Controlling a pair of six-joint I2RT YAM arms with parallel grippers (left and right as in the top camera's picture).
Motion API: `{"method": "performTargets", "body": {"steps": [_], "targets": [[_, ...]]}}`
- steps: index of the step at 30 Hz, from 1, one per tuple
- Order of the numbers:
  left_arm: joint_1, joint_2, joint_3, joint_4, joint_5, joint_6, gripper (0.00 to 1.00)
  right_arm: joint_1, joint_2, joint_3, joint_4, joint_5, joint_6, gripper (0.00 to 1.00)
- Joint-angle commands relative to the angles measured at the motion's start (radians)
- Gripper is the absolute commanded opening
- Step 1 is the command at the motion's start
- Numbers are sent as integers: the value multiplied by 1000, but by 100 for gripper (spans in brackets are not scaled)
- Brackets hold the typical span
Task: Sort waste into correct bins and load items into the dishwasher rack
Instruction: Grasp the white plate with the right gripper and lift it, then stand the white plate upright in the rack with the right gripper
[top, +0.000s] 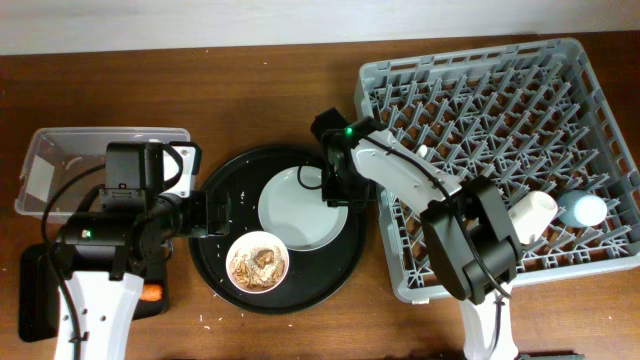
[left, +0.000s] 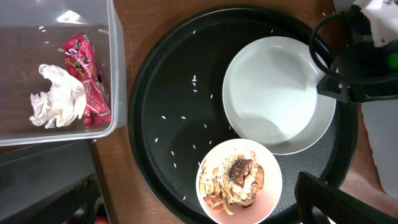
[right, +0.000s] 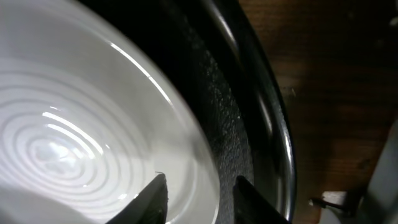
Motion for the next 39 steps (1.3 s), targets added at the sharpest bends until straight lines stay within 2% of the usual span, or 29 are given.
{"method": "performTargets", "body": {"steps": [1,2,4,5,8,10,12,15,17,21,23,26,30,35,36,39], "targets": [[3,-8,11,-1,-8,-13,99,10,21,-32,20,11,32,30],[3,-8,11,-1,-8,-13,99,11,21,-51,34,9,33,30],[3,-8,11,-1,-8,-13,99,12,19,-84,51,13,31,10],[3,-8,11,-1,-8,-13,99,10,5,-76,51,13,23,4],[3,-8,11,-1,-8,-13,99,9,-122,16,-12,58,-26,4],[3,-8,11,-1,-8,-13,99,9,-254,68,-51,168,-93,4],[3,-8,11,-1,-8,-13,99,9,-424,71,-80,438,-112,4],[3,-8,11,-1,-8,-13,99,-10,-562,71,-158,1105,-113,4],[3,-8,11,-1,-8,-13,99,-96,-559,71,-202,1304,-114,4],[3,-8,11,-1,-8,-13,99,-311,-552,71,-182,1291,-131,4],[3,-8,11,-1,-8,-13,99,-359,-541,71,-165,1207,-145,4],[3,-8,11,-1,-8,-13,99,-343,-463,70,-119,1070,-243,4],[3,-8,11,-1,-8,-13,99,-287,-335,70,-107,1066,-269,4],[3,-8,11,-1,-8,-13,99,-265,-307,69,-88,1073,-270,4],[3,-8,11,-1,-8,-13,99,-265,-307,69,-88,1080,-293,4],[3,-8,11,-1,-8,-13,99,-278,-336,71,-48,1295,-295,4]]}}
